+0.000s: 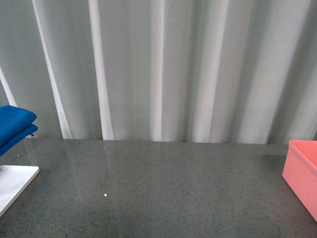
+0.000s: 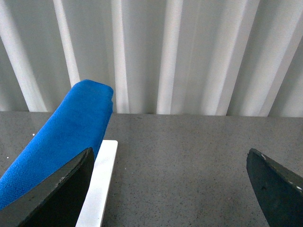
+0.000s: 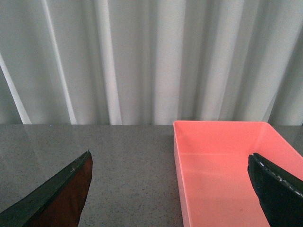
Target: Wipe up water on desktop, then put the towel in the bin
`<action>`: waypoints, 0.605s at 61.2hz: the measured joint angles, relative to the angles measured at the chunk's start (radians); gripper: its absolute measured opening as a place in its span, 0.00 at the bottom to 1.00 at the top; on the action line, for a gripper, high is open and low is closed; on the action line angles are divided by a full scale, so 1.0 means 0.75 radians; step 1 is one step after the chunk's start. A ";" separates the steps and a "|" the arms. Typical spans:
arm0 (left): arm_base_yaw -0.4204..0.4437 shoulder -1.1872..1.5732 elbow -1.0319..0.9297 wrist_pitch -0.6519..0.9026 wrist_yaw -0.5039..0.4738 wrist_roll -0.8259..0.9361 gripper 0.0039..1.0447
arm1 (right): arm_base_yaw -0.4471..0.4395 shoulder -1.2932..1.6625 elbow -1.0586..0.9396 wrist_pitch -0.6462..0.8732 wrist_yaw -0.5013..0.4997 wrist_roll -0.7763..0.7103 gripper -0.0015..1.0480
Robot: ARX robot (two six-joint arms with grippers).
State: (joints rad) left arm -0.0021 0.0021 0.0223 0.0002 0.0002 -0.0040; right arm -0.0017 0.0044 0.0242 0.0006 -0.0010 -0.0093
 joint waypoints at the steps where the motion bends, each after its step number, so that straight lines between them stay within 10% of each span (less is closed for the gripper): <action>1: 0.000 0.000 0.000 0.001 0.000 0.000 0.94 | 0.000 0.000 0.000 0.000 0.000 0.000 0.93; 37: 0.000 0.000 0.000 0.001 0.000 0.000 0.94 | 0.000 0.000 0.000 0.000 0.000 0.000 0.93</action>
State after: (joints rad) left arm -0.0021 0.0021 0.0223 0.0006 0.0002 -0.0040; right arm -0.0017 0.0044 0.0242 0.0006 -0.0010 -0.0093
